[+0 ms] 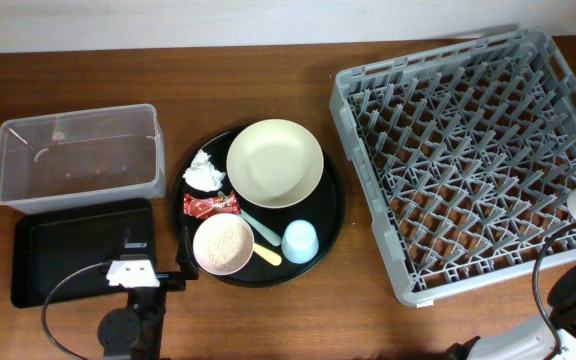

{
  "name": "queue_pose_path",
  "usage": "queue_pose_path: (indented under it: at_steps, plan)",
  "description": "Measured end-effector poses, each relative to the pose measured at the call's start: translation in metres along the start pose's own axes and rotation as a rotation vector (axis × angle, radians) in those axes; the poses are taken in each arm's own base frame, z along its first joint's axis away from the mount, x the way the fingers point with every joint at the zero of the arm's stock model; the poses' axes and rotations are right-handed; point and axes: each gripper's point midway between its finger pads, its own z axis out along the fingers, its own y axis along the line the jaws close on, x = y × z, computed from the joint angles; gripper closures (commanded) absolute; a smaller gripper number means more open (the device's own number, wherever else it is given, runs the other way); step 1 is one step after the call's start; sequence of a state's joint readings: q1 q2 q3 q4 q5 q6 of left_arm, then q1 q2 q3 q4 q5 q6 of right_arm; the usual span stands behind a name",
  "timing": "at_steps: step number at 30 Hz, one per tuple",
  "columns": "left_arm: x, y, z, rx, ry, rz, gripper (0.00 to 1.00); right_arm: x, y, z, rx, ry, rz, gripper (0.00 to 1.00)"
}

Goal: Sort waste into correct bins and load items into the dishwasher rack
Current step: 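Carry the white cup to the rack's right edge and release it, then return the right gripper to the tray toward the light-blue cup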

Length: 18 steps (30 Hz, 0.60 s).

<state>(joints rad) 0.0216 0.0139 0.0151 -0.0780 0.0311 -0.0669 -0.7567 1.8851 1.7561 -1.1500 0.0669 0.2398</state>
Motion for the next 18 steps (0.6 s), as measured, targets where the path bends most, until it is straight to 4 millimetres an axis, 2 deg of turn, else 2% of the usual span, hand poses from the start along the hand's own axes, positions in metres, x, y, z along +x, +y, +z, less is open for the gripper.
queue_pose_path:
  at_steps: [1,3,7,10,12,15,18]
  plan:
    - [0.000,0.000,0.000,0.000,0.000,0.000,0.01,0.000,0.001,0.001,-0.003,0.003,-0.002,0.11]
    - [0.000,0.000,0.000,0.000,0.001,0.000,0.01,0.003,0.007,0.006,-0.023,0.020,-0.001,0.08]
    - [0.000,0.000,0.000,0.000,0.000,0.000,0.01,0.005,0.016,0.006,-0.047,0.027,-0.020,0.09]
    - [0.000,0.000,0.000,0.000,0.001,0.000,0.01,0.009,0.025,-0.002,-0.089,0.029,-0.028,0.15]
    - [0.000,0.000,0.000,0.000,0.000,0.000,0.01,0.015,0.037,-0.022,-0.155,0.020,-0.050,0.24]
    - [0.000,0.000,0.000,0.000,0.000,0.000,0.01,0.037,0.066,-0.066,-0.260,-0.002,-0.139,0.26]
    - [0.000,0.000,0.000,0.000,0.000,0.000,0.01,0.081,0.118,-0.114,-0.374,-0.020,-0.346,0.25]
